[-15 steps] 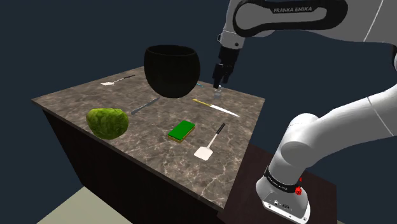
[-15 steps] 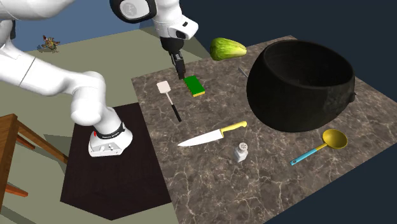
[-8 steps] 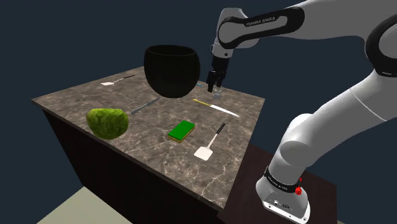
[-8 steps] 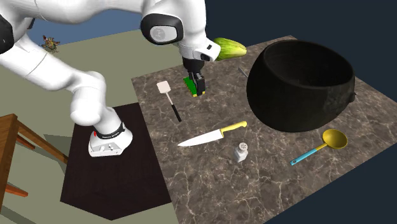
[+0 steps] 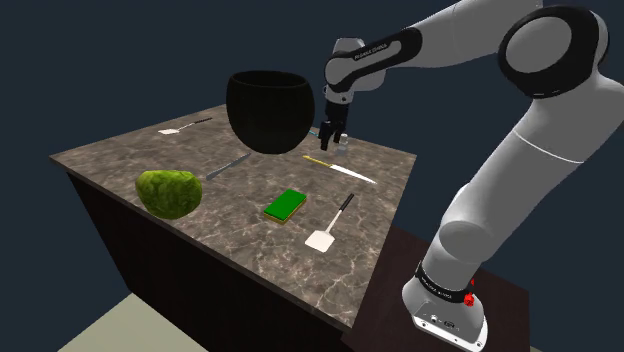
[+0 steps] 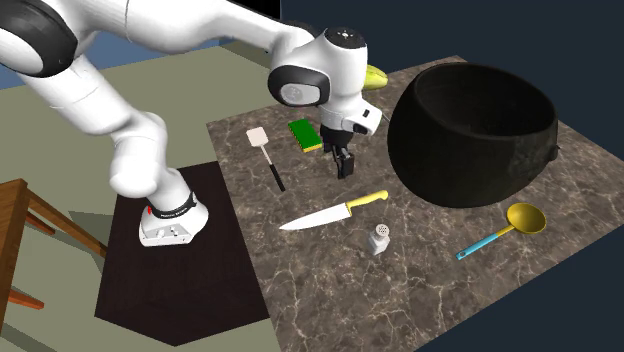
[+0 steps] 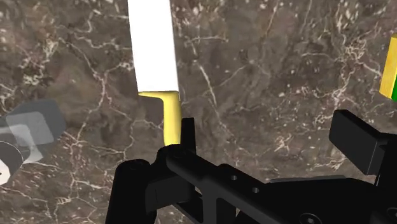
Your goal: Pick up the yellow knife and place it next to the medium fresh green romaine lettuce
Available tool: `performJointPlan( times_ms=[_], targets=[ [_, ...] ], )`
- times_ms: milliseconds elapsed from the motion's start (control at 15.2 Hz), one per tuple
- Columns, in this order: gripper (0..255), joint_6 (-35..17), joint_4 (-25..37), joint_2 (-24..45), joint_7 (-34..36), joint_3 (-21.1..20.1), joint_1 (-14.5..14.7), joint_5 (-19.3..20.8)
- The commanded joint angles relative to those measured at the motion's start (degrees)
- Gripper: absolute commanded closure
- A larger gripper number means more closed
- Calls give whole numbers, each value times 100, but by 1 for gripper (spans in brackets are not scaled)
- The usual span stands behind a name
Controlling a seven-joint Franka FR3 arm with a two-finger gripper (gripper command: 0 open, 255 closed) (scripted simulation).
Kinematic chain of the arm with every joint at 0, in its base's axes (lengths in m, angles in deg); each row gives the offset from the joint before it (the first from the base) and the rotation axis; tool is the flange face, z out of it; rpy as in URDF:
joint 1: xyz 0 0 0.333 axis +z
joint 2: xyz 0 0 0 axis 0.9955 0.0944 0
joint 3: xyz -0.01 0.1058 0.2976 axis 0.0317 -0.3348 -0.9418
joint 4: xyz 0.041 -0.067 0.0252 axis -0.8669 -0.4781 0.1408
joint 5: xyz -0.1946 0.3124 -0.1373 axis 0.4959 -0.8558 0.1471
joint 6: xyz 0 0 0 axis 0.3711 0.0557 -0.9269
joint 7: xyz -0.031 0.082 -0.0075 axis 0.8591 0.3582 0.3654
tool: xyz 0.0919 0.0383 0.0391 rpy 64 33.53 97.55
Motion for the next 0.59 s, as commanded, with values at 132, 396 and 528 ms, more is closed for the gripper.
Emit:
performJointPlan(
  times_ms=[132, 396, 528],
  targets=[
    [0, -315, 463, 885, -380, 182, -66, -200],
    [0, -488, 1064, 1785, -762, 289, -191, -466],
    [0, -563, 1050, 1852, -785, 282, -203, -491]
  ],
)
